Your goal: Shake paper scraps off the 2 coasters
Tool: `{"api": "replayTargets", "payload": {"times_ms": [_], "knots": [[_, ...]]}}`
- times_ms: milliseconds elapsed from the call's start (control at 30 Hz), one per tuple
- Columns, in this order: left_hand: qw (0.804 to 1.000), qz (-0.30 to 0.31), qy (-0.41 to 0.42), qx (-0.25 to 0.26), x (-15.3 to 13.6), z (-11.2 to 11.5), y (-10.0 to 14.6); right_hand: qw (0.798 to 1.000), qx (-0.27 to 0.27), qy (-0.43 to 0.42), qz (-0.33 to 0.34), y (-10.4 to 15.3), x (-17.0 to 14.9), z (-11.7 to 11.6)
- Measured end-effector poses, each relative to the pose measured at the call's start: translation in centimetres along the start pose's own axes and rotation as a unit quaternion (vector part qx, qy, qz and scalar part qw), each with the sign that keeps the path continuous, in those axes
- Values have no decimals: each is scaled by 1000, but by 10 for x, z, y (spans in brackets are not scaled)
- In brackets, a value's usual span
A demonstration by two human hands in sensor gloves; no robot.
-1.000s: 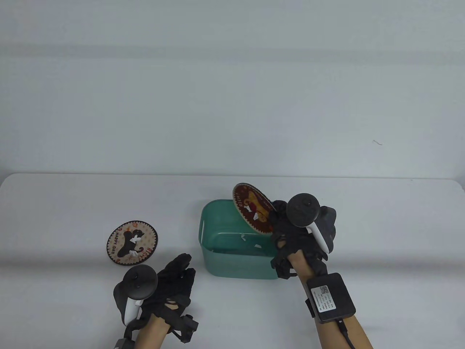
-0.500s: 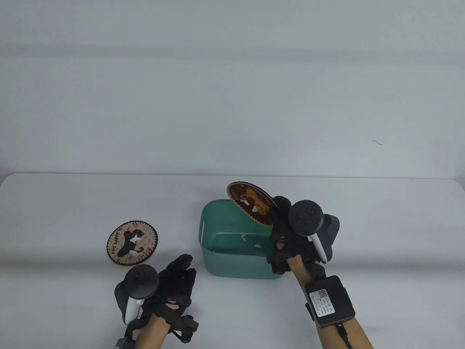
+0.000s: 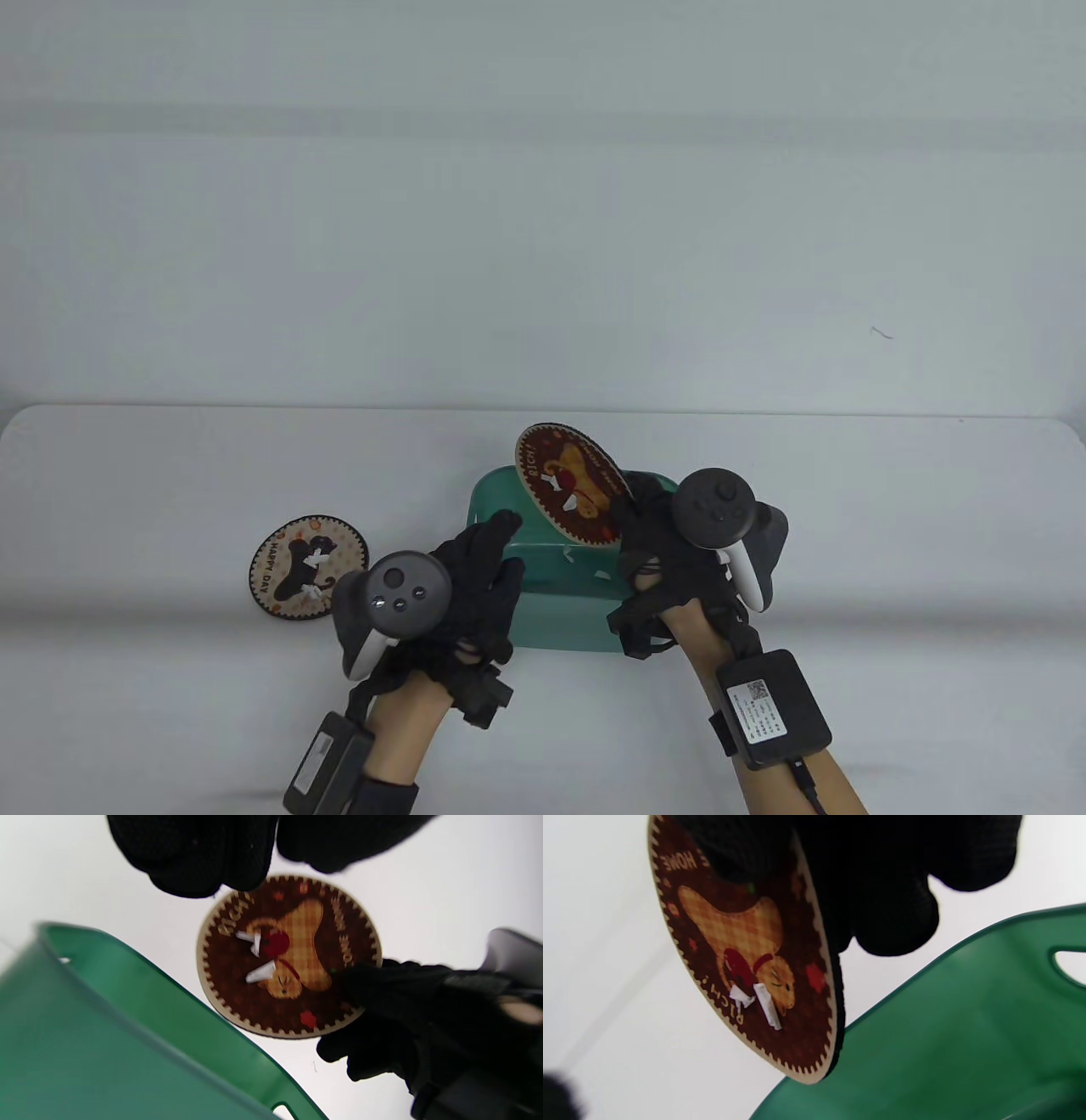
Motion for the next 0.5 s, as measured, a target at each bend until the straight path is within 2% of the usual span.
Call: {"api": "replayTargets", "payload": {"times_ms": [200, 333, 400, 467, 500], "knots": [[998, -28, -43, -40, 8, 31, -30, 1000, 12, -11, 17, 0, 0, -2], [998, -38, -56, -19, 10, 41, -39, 998, 5, -53, 20, -4, -8, 7], [994, -48, -87, -38, 11, 49, -43, 998, 5, -54, 19, -7, -11, 10], [984, -82, -135, -86, 8, 57, -49, 999, 5, -26, 19, -9, -14, 13], [978, -95, -162, -91, 7, 58, -50, 1000, 0, -12, 21, -10, -15, 14]]}}
Point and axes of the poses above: the tracker on the back of each hand, its own x axis roughly to the thumb side, its own y axis roughly from the fingertips to the wrist, z = x × y, the point moved 2 cm from there along -y, roughly from the wrist to the fingertips, and after that the axes turned 4 degrees about -y, right-handed, at the moved point
